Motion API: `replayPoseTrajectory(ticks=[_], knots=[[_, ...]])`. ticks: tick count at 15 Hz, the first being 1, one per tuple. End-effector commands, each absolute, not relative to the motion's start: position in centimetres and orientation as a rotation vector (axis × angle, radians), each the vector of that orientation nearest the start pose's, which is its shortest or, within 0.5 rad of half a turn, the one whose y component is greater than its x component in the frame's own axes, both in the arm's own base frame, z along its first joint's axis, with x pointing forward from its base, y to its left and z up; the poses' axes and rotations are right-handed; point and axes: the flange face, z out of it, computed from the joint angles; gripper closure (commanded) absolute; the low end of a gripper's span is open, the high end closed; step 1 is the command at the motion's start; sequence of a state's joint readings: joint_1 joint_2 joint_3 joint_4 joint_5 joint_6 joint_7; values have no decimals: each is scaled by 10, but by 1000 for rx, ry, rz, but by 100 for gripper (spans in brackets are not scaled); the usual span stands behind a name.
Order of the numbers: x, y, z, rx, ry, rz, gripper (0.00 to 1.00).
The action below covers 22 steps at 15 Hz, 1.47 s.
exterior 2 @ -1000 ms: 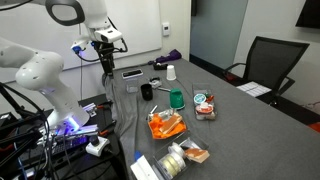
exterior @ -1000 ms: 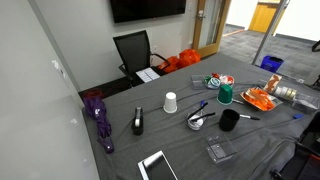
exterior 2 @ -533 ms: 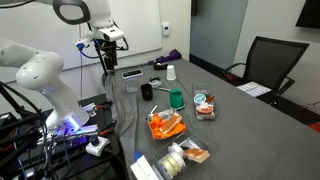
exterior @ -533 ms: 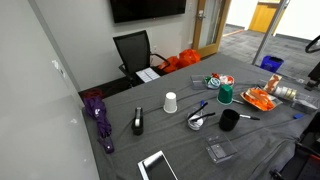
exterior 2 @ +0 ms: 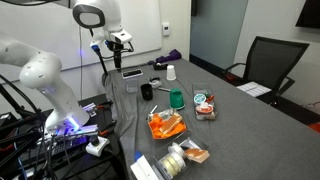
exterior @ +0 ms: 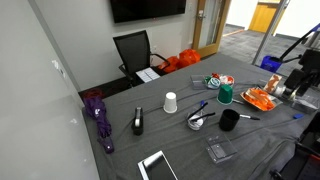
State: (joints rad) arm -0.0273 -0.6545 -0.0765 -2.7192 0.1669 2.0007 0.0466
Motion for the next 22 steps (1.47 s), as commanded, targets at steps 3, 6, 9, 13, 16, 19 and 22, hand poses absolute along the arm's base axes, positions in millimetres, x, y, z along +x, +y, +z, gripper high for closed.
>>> replayPoseTrajectory(ticks=[3,6,9,13,16,19,22], knots=[[343,-9,406,-2922,304,82,0],[346,-8,406,-2922,305,84,0],[353,6,403,-2902,368,77,0],[375,35,398,-2790,590,56,0],[399,53,395,-2668,786,38,0],[428,64,389,-2547,1005,31,0],[452,71,377,-2432,1214,33,0]])
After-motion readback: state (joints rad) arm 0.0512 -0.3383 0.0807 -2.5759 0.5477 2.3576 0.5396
